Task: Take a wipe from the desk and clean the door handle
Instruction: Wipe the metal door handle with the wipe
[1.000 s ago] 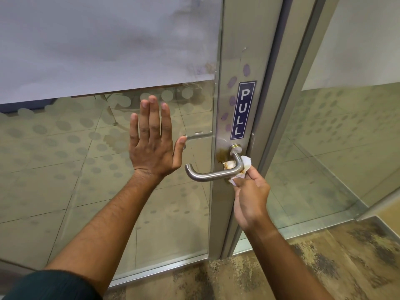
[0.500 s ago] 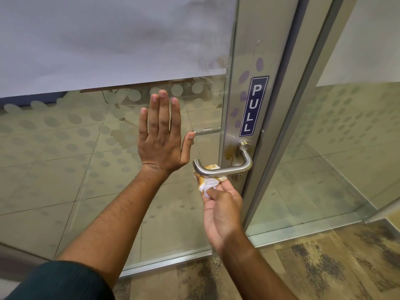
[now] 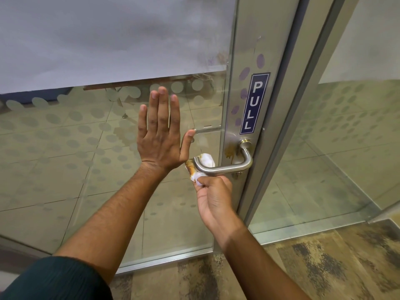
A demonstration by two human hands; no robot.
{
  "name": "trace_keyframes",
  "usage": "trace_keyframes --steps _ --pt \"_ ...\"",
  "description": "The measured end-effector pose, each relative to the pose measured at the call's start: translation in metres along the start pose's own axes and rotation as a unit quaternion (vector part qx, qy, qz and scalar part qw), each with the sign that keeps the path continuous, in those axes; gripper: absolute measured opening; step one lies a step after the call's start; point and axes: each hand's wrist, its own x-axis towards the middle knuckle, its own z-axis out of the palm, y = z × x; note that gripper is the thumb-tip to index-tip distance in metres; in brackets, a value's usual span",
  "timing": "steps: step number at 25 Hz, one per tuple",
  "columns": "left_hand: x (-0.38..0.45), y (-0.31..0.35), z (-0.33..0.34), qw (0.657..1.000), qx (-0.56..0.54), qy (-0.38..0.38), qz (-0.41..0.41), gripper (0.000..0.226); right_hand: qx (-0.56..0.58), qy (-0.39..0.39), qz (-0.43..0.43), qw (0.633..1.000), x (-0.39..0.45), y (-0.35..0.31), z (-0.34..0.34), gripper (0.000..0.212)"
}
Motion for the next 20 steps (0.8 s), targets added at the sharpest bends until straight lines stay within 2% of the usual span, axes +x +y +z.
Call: trace_keyframes --steps 3,5,7,9,11,13,15,17,20 --pt "0.001 0.0 -0.002 1.0 -0.02 -0.007 -0.012 0.08 -0.109 0.021 -0.062 0.992 -0.003 -0.007 -0.021 0.041" --pt "0.001 0.0 -0.004 0.999 -0.041 -0.004 -0.018 0.081 -0.183 0.054 -0.134 0.972 -0.006 -0.017 -0.038 0.04" --pt "0.003 0.002 -0.005 0.998 -0.064 0.001 -0.017 0.082 -0.24 0.088 -0.218 0.942 -0.006 -0.029 -0.05 0.043" --pt "0.007 0.008 -0.005 0.997 -0.076 0.003 -0.016 0.083 -0.313 0.11 -0.312 0.89 -0.004 -0.041 -0.057 0.038" --pt "0.011 0.012 -0.004 0.997 -0.071 0.0 -0.016 0.085 -0.402 0.107 -0.412 0.811 0.001 -0.056 -0.06 0.036" --pt "0.012 0.014 -0.002 0.999 -0.051 -0.005 -0.017 0.085 -0.494 0.072 -0.498 0.709 0.009 -0.073 -0.059 0.041" --pt "0.011 0.014 0.0 0.999 -0.035 -0.004 -0.016 0.084 -0.577 0.027 -0.548 0.605 0.018 -0.089 -0.054 0.043" --pt "0.01 0.012 0.001 1.0 -0.023 -0.005 -0.013 0.084 -0.645 -0.006 -0.56 0.521 0.026 -0.102 -0.05 0.039" --pt "0.009 0.012 0.003 1.0 -0.02 -0.003 -0.011 0.085 -0.733 -0.037 -0.535 0.417 0.034 -0.113 -0.045 0.036"
